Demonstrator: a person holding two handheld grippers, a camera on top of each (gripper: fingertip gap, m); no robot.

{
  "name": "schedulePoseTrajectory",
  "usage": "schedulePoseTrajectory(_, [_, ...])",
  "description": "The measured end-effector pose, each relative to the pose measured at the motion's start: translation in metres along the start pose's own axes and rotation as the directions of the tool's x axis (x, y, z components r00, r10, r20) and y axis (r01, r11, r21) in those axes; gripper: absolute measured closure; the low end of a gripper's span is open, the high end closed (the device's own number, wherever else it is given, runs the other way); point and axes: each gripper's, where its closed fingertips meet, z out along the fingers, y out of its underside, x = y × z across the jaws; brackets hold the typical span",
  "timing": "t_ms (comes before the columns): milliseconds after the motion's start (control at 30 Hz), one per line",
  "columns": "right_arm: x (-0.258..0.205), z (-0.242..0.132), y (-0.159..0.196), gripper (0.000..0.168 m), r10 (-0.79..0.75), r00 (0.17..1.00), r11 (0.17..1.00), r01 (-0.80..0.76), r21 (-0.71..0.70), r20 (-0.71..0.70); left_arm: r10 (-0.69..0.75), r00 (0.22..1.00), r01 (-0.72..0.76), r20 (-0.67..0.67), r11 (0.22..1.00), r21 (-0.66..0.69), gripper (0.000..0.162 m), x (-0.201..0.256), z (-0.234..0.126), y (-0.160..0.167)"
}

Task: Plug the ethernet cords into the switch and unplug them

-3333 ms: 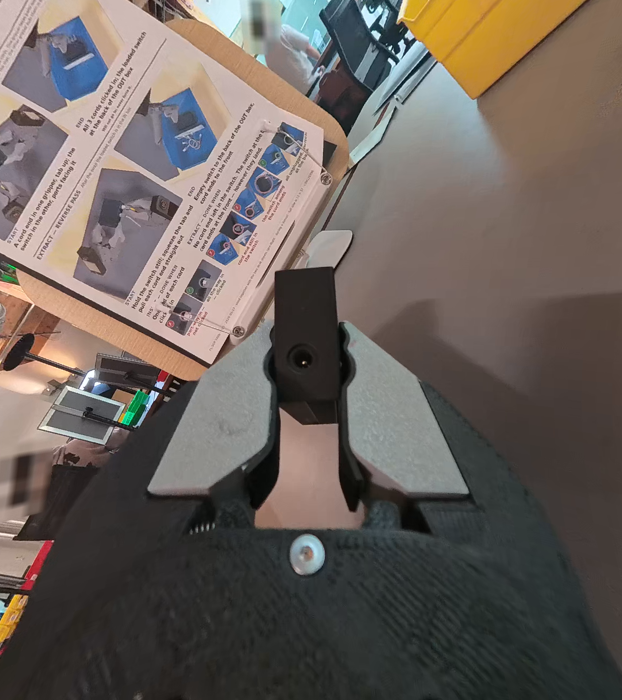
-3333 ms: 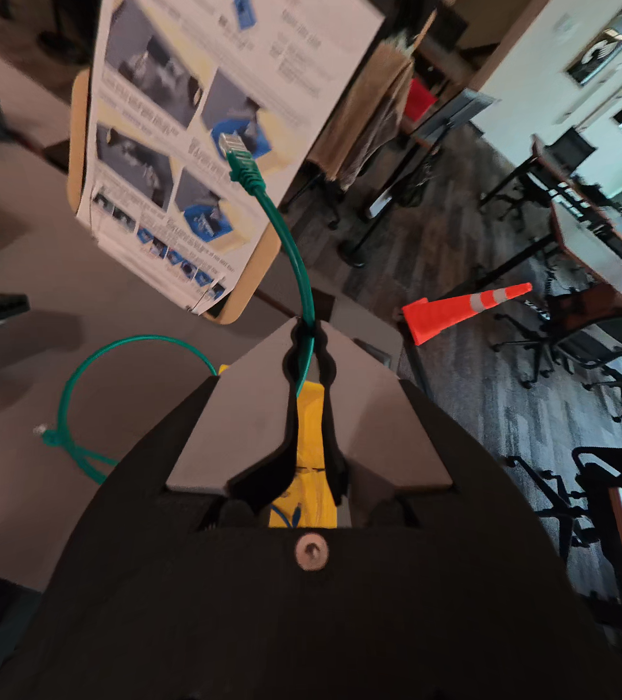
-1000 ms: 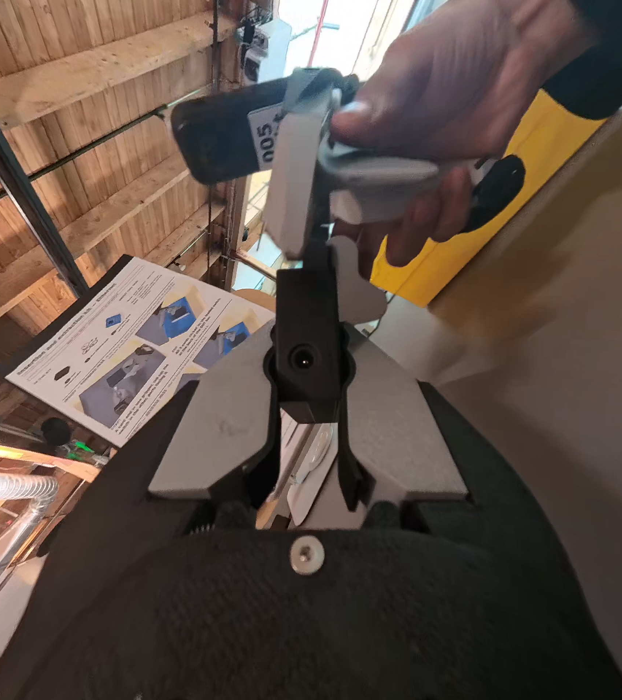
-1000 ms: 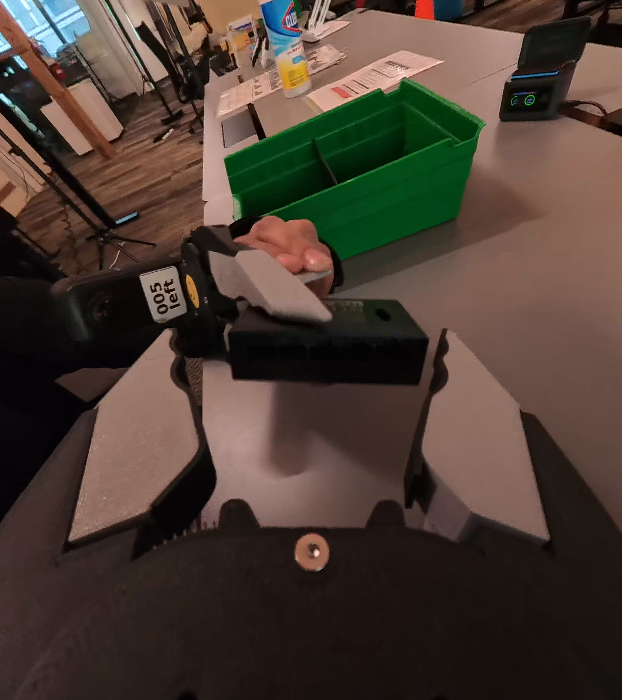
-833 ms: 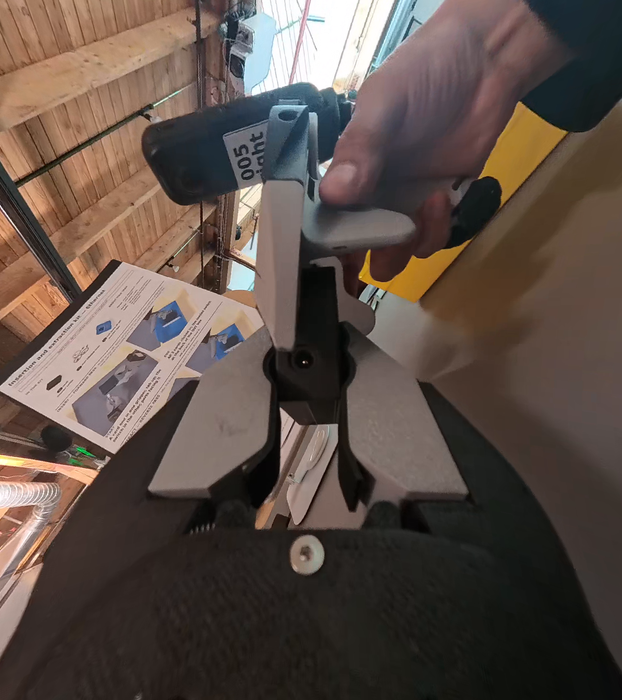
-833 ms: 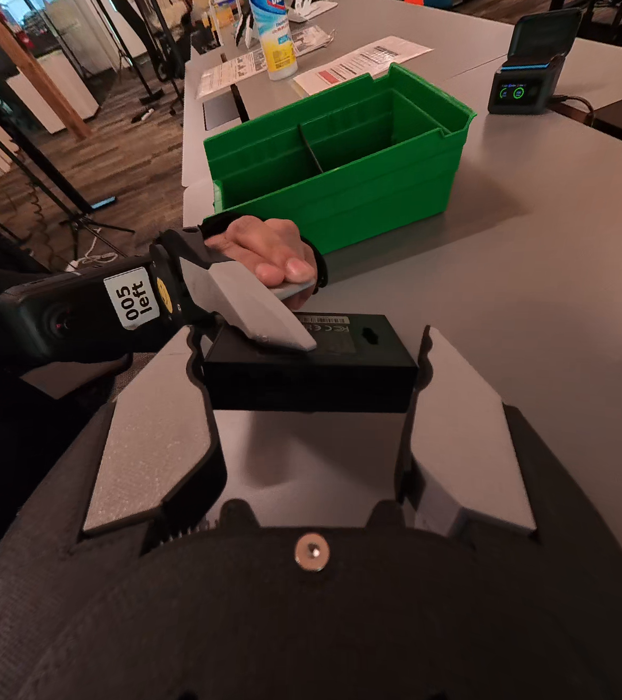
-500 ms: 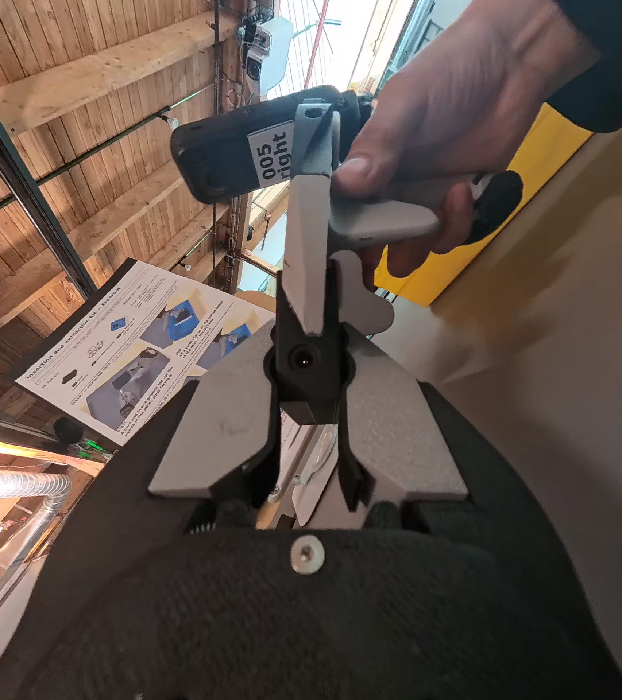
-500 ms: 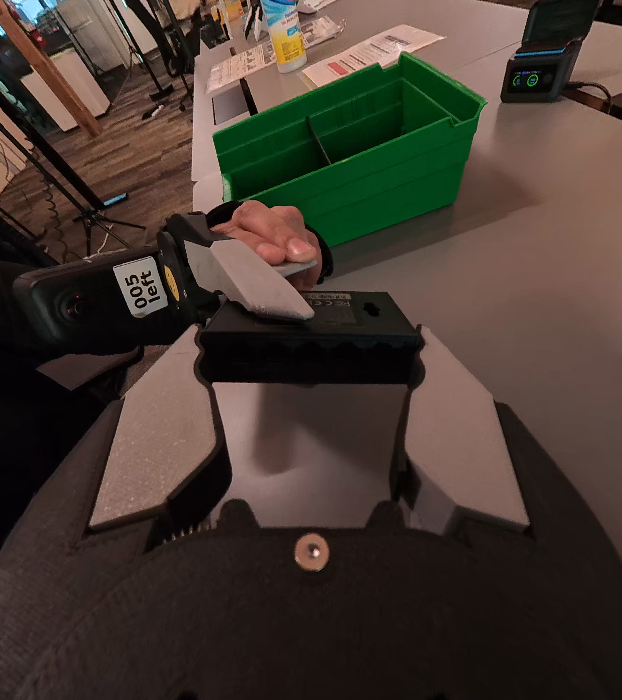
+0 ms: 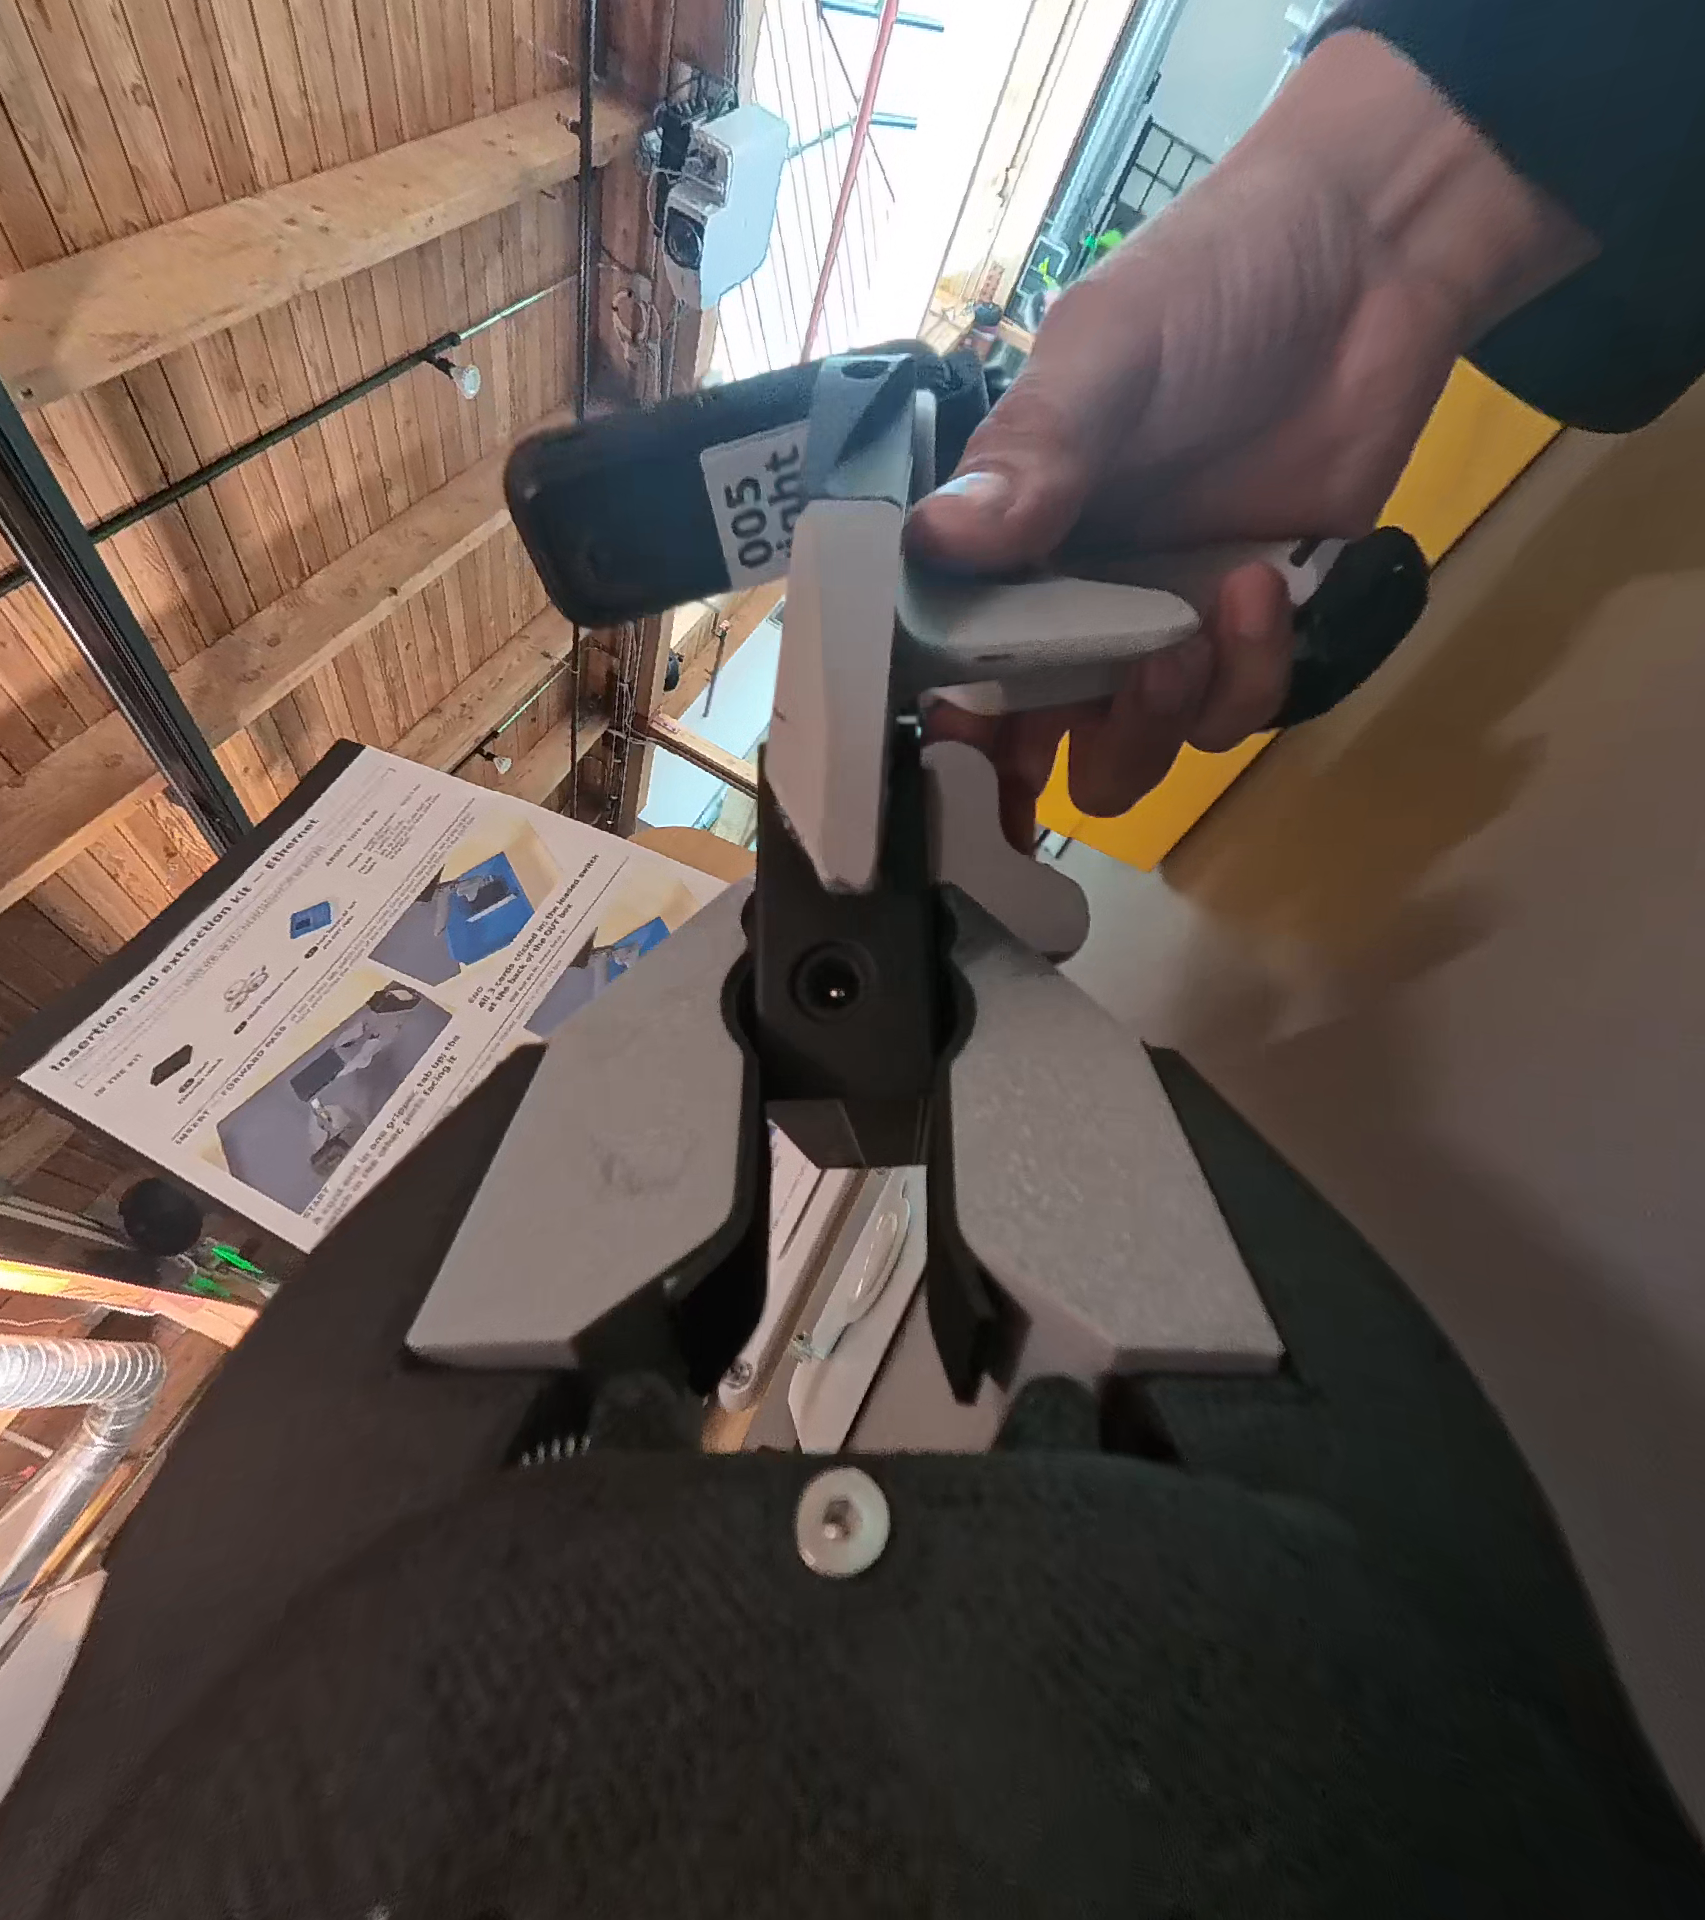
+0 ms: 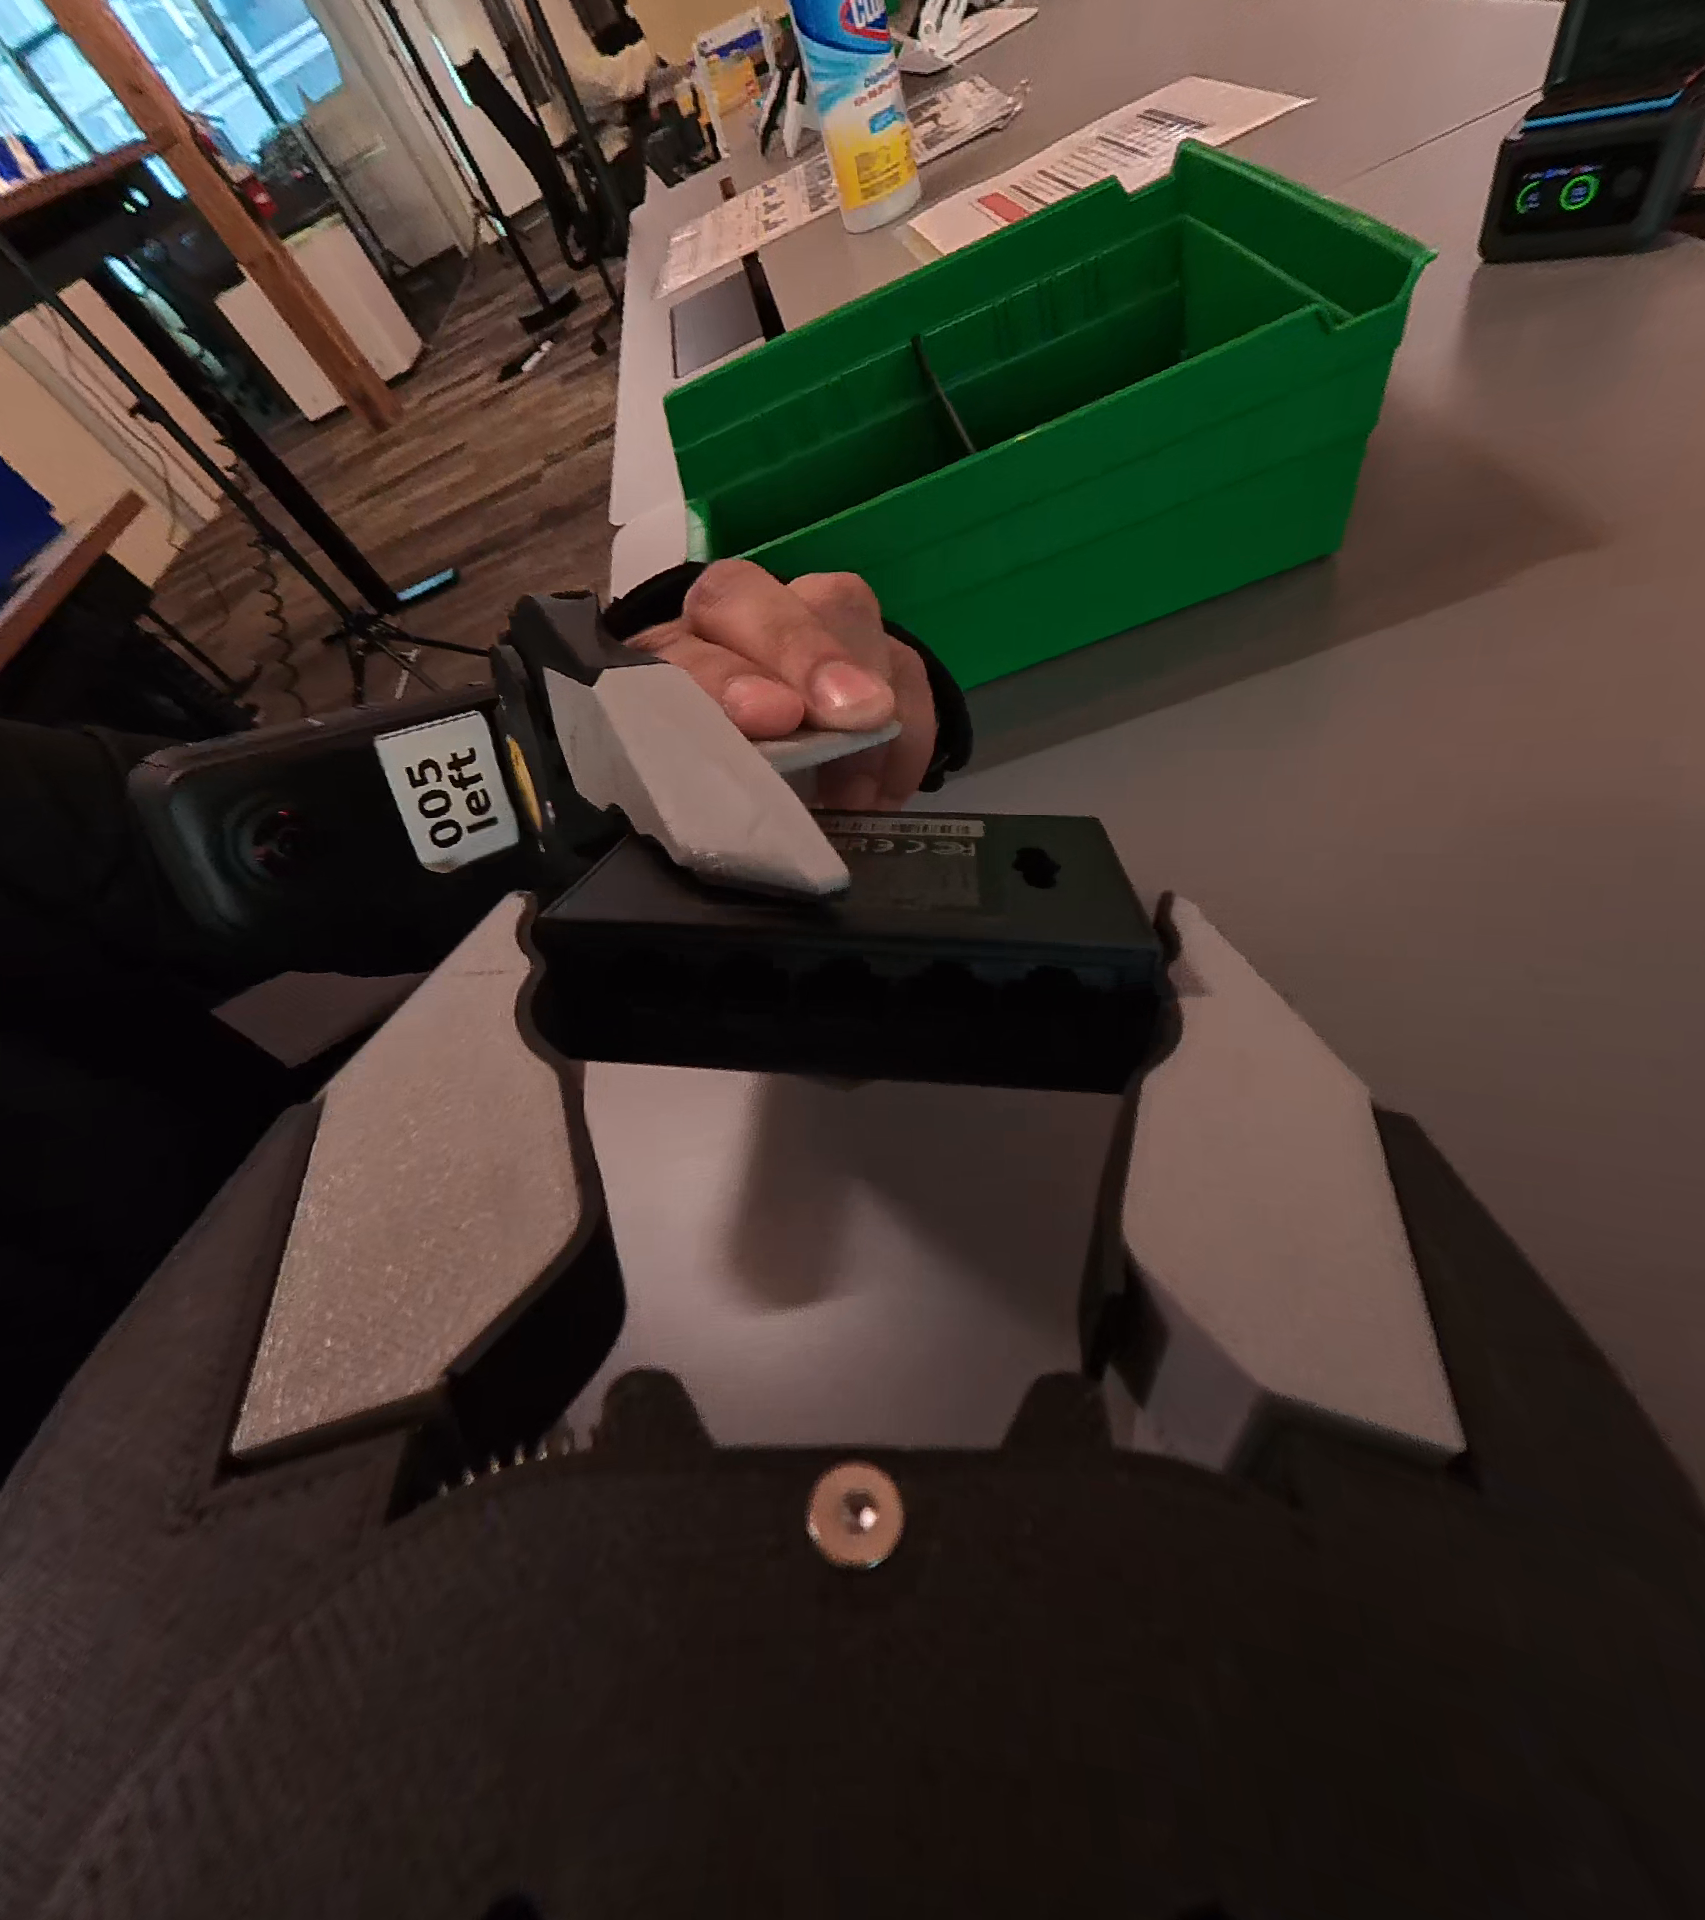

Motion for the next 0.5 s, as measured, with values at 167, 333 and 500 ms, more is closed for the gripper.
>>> schedulePoseTrajectory(167, [0.001, 0.0, 0.0, 0.059, -0.019, 1.0, 1.0, 0.019, 0.008, -0.012, 0.006, 1.0, -0.006, -0.003, 1.0, -0.002, 0.135, 0.001, 0.0, 0.002])
schedulePoseTrajectory(333, [0.01, -0.002, 0.008, 0.058, -0.034, 0.997, 0.999, 0.033, -0.024, -0.062, -0.026, 0.998, 0.024, -0.064, 0.999, -0.033, 0.135, 0.011, 0.003, 0.01])
schedulePoseTrajectory(500, [0.02, 0.002, 0.018, 0.053, -0.031, 0.991, 0.998, 0.023, -0.065, -0.133, -0.015, 0.995, 0.006, -0.102, 0.996, -0.085, 0.134, 0.02, 0.006, 0.017])
